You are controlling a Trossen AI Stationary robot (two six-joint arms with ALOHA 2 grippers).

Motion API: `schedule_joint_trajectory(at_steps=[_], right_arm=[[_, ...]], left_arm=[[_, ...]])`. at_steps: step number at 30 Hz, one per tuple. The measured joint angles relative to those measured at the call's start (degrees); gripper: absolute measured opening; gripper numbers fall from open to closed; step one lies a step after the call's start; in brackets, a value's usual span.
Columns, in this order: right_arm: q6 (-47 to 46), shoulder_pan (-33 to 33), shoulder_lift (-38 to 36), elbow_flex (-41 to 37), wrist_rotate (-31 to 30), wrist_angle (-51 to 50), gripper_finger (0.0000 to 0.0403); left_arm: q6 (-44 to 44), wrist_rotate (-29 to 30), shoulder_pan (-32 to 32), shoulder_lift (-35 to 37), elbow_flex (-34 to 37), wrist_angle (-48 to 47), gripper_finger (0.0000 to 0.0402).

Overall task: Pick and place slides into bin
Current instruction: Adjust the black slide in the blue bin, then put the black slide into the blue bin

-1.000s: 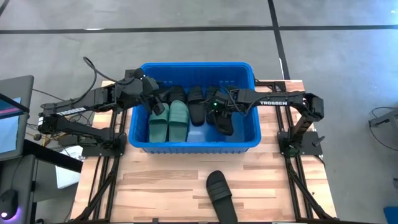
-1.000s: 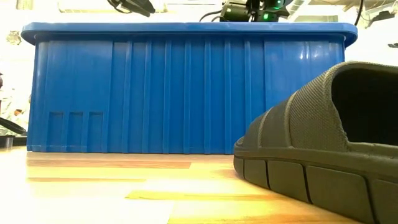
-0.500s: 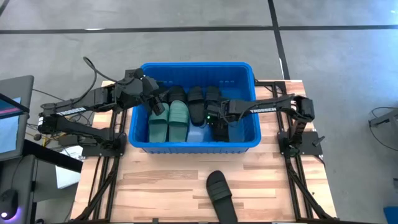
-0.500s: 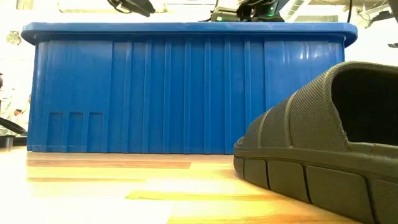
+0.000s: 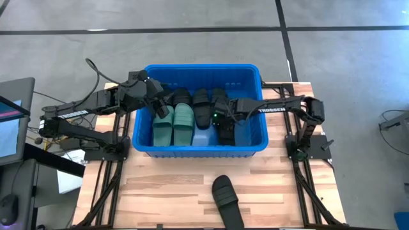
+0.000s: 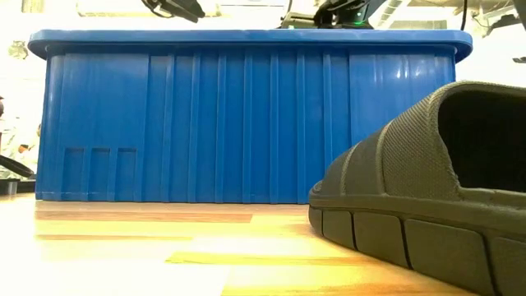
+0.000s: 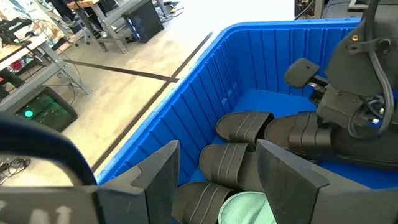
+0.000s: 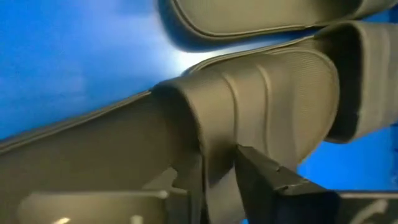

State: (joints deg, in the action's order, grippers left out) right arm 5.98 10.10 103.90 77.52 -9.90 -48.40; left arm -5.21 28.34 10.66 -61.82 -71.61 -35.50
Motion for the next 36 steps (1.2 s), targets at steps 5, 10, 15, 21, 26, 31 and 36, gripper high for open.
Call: schedule_joint_trajectory(at_steps=[5, 10, 15, 21, 26, 31, 36], right_arm=[[1.4, 0.9, -0.1, 0.8, 4.3, -1.0, 0.0130], [4.3, 1.4, -0.1, 2.4, 7.3, -1.8, 0.0171], [6.9, 1.4, -0.1, 3.7, 10.1, -2.6, 0.0205], [7.6, 1.4, -0.1, 4.2, 11.8, -3.3, 0.0232], [7.6, 1.7, -0.1, 4.3, 11.7, -5.2, 0.0237], [7.6, 1.7, -0.3, 4.6, 12.6, -6.7, 0.0237], [7.6, 1.7, -0.5, 7.6, 13.1, -7.4, 0.0237]], left_arm=[[0.0, 0.0, 0.0, 0.0, 0.0, 0.0, 0.0199], [0.0, 0.0, 0.0, 0.0, 0.0, 0.0, 0.0199], [0.0, 0.0, 0.0, 0.0, 0.0, 0.0, 0.0199], [0.0, -0.1, 0.0, 0.0, 0.0, 0.0, 0.0199], [-0.5, -0.1, 0.0, 0.0, 0.0, 0.0, 0.0199], [-0.5, -0.1, 0.0, 0.0, 0.0, 0.0, 0.0199], [-0.6, -0.1, 0.0, 0.0, 0.0, 0.0, 0.0199]])
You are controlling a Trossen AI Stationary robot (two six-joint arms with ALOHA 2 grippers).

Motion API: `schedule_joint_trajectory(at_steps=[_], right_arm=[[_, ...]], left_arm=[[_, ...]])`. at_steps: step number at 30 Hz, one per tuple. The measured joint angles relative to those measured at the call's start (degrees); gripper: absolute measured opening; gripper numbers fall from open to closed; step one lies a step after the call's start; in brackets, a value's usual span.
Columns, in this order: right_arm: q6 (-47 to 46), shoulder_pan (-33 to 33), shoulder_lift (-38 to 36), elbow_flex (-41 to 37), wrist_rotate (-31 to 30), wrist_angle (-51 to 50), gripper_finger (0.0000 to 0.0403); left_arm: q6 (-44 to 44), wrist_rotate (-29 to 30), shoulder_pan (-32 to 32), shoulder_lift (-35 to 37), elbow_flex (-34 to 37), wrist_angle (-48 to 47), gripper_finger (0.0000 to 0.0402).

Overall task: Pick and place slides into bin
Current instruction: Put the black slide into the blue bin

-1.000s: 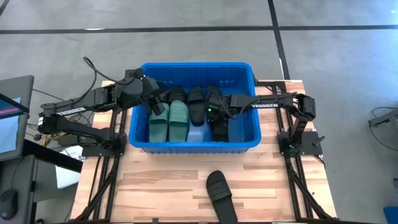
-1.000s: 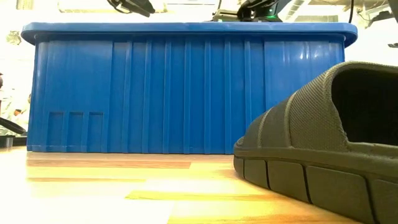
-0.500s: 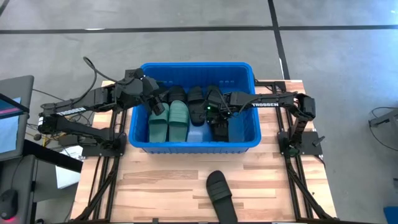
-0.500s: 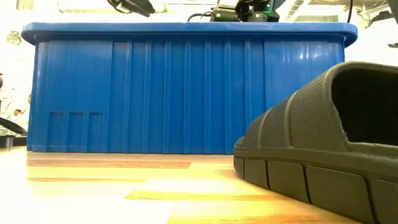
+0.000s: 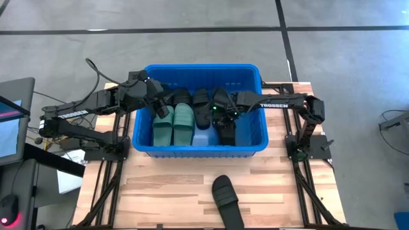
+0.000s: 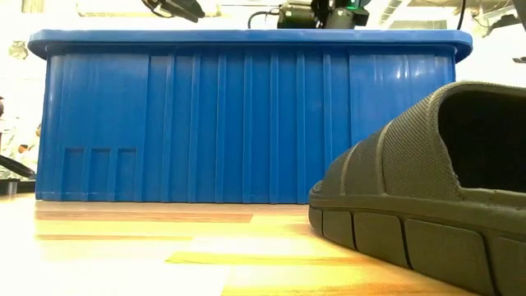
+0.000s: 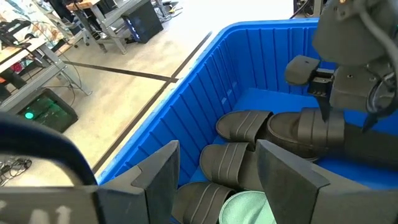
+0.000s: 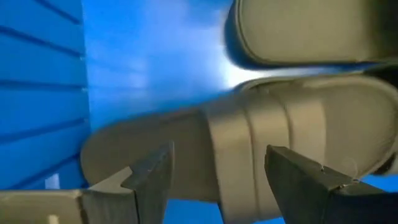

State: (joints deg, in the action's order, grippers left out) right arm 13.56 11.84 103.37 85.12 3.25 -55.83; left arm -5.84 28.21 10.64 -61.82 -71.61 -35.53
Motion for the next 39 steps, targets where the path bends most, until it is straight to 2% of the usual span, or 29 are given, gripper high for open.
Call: schedule_joint_trajectory(at_steps=[12, 19, 22, 26, 29, 32, 39], right_arm=[[1.4, 0.6, -0.1, 11.6, 0.0, -8.6, 0.0237], [-1.4, 0.6, -1.8, 20.1, 0.0, -19.0, 0.0235], [-1.5, -0.8, -5.8, 20.5, 0.0, -19.1, 0.0233], [-1.6, -2.8, -11.8, 20.5, 0.0, -18.6, 0.0233], [-2.6, -4.2, -16.5, 20.3, -0.1, -18.6, 0.0232], [-3.2, -6.3, -22.1, 18.1, -0.2, -18.9, 0.0232], [-9.0, -14.7, -36.4, 7.7, -0.2, -17.6, 0.0232]], left_arm=[[-0.4, -1.4, 0.0, 0.0, 0.0, 0.0, 0.0199], [-0.6, -8.6, 0.0, 0.0, 0.0, 0.1, 0.0199], [1.7, -11.8, -0.2, 0.0, 0.0, 1.7, 0.0199], [8.0, -19.6, -1.5, 0.0, 0.0, 5.0, 0.0199], [12.2, -21.4, -4.3, -0.3, 0.0, 6.3, 0.0199], [16.3, -19.1, -9.1, -2.0, -0.1, 8.2, 0.0199], [23.3, -4.9, -19.3, -6.1, -0.1, 10.4, 0.0199]])
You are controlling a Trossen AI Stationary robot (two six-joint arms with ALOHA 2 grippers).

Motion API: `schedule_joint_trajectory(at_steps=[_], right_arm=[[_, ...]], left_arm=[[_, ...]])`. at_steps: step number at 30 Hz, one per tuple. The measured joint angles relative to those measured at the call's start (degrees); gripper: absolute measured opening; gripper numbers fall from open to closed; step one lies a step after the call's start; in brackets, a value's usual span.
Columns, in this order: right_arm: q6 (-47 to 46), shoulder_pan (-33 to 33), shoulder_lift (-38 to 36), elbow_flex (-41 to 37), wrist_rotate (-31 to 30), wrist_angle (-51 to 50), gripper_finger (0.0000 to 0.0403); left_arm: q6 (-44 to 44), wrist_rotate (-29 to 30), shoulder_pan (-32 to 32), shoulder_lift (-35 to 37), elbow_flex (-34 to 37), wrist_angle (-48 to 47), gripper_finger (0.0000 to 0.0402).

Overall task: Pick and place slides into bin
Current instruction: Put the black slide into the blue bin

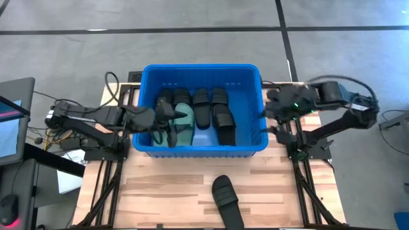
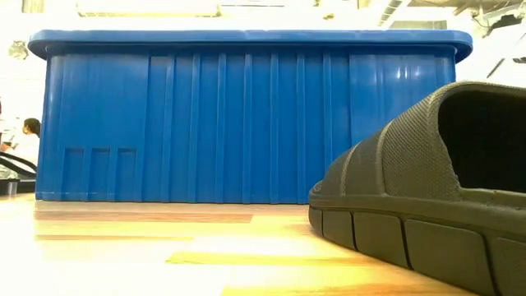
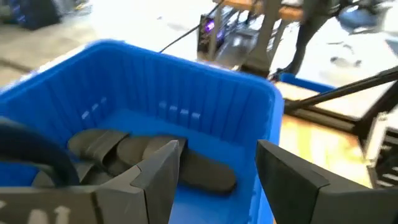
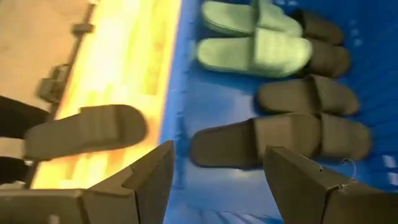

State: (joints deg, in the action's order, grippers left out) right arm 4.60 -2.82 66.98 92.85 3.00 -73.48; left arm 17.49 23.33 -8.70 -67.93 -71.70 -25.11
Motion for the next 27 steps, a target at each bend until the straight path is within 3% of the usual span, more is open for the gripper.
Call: schedule_joint_trajectory(at_steps=[6, 12, 20, 27], right_arm=[[-8.6, -11.0, -7.7, -11.3, -0.2, 8.3, 0.0232], [-15.4, -24.0, -8.5, -17.9, -6.3, 18.7, 0.0232], [-19.6, -32.5, -1.3, -19.2, -19.3, 23.6, 0.0232], [-22.6, -33.7, 10.2, -19.3, -19.8, 27.0, 0.0232]], left_arm=[[5.1, 7.6, -5.6, -2.7, 0.1, 0.1, 0.0199], [7.0, 11.8, -8.0, -3.5, 0.1, 0.2, 0.0199], [3.3, 11.5, -8.0, -3.2, 0.1, -0.1, 0.0199], [1.6, 8.7, -8.0, -3.2, 0.1, -5.7, 0.0199]])
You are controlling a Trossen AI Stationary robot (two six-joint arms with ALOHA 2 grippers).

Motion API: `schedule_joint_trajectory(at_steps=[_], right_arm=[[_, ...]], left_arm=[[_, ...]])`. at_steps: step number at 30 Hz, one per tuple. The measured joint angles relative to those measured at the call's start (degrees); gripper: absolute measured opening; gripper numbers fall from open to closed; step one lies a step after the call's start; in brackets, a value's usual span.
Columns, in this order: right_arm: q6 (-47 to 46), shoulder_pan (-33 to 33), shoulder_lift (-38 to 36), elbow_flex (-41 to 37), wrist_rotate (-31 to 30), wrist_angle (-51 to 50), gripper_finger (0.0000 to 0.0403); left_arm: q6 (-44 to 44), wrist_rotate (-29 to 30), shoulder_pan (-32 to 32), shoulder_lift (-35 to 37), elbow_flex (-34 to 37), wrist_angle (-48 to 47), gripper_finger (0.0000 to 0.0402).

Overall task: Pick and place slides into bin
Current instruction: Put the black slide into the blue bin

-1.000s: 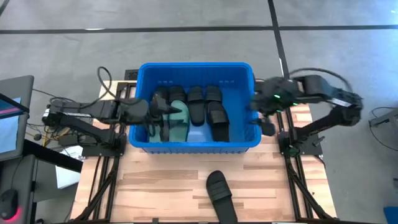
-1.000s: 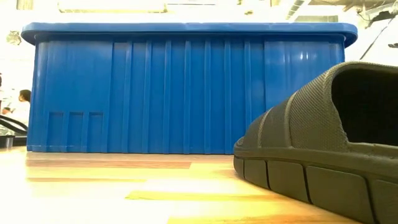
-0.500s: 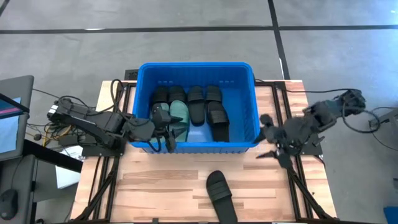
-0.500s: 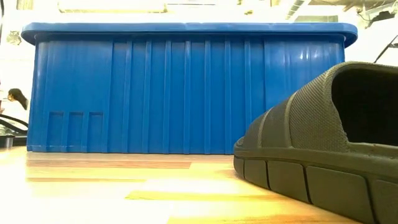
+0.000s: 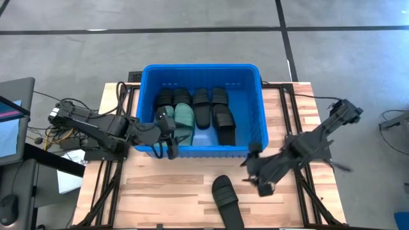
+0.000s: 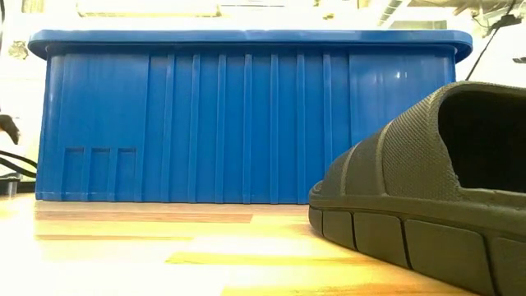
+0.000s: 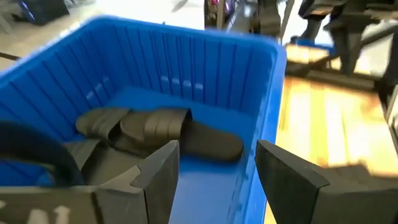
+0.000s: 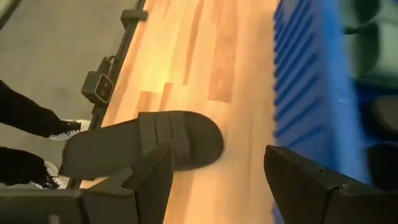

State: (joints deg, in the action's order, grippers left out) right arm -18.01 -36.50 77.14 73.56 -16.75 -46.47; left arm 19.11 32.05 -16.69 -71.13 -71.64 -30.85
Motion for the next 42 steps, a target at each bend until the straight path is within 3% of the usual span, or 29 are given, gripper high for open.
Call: schedule_joint_trajectory(at_steps=[8, 19, 25, 37, 42], right_arm=[[-1.9, -3.7, 12.7, 0.7, 0.1, 7.0, 0.0232], [-6.0, -8.0, 25.3, 1.8, -1.1, 14.5, 0.0232], [-7.3, -9.0, 29.2, 1.8, -6.9, 15.2, 0.0232], [-7.1, -8.2, 34.0, 2.1, -12.0, 15.4, 0.0231], [-7.1, -6.7, 34.4, 2.1, -12.1, 14.9, 0.0190]], left_arm=[[1.0, -3.5, -0.9, 0.6, 0.1, -9.1, 0.0199], [0.9, -3.4, -1.8, 1.9, 0.0, -12.9, 0.0199], [1.2, -3.7, -1.8, 1.9, 0.0, -13.7, 0.0199], [1.2, -3.2, -1.7, 1.9, 0.0, -13.9, 0.0199], [1.2, -2.7, -1.8, 1.9, 0.0, -14.1, 0.0199]])
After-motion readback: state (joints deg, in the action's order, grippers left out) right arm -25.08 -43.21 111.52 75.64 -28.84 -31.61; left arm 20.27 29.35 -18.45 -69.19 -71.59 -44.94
